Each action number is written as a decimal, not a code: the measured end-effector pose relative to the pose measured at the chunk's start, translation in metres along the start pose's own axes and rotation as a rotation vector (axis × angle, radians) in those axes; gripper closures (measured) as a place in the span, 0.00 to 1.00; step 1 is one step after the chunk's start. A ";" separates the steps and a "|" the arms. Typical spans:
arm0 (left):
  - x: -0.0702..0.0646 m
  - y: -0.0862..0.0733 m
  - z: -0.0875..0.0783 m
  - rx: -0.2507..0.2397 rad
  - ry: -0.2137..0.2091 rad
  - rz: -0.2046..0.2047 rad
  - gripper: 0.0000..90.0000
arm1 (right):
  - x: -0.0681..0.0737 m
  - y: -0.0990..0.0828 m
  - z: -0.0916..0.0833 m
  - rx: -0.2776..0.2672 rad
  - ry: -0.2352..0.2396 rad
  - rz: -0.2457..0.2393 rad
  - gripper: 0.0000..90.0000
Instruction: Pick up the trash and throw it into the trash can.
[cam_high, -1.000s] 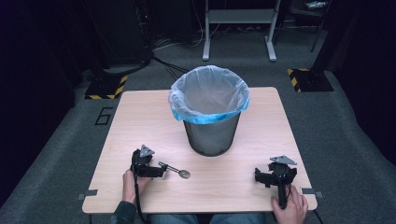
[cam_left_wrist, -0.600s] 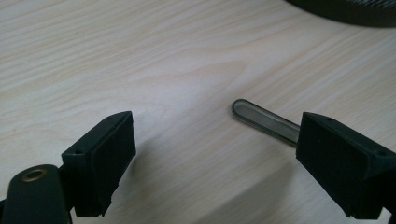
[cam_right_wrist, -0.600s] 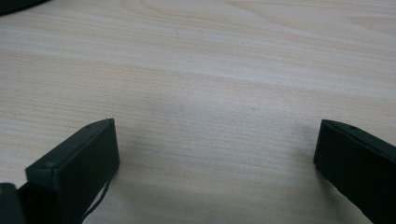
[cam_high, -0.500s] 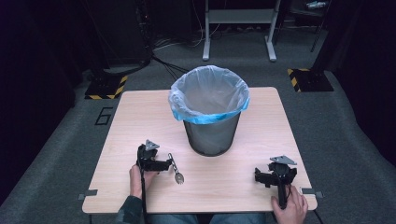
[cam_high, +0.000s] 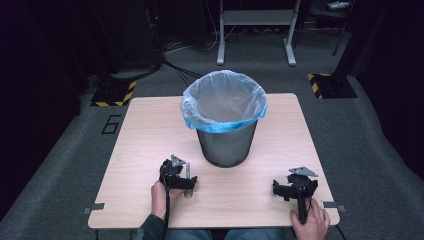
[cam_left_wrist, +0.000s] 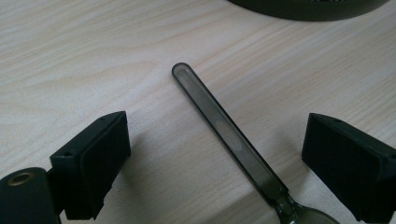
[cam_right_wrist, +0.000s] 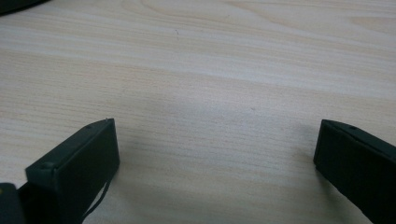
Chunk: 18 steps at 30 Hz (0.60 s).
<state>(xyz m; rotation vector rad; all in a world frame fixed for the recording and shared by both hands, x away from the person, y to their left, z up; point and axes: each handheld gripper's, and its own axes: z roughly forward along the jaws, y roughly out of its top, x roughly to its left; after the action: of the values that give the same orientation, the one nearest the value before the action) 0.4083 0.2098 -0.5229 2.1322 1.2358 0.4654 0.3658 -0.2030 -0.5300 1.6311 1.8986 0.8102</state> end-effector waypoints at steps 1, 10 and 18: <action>0.000 0.000 0.000 0.000 0.000 0.000 0.08 | 0.000 0.000 0.000 0.000 0.000 0.000 0.00; -0.004 -0.001 0.001 0.021 -0.006 -0.001 0.00 | 0.000 0.000 0.000 0.000 0.000 0.000 0.00; -0.011 -0.003 -0.009 -0.039 -0.020 0.010 0.48 | 0.000 0.000 0.000 0.000 0.000 -0.001 0.00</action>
<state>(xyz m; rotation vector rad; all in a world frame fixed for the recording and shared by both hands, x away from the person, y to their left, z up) 0.3956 0.2046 -0.5182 2.1068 1.1961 0.4682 0.3657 -0.2030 -0.5300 1.6308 1.8989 0.8093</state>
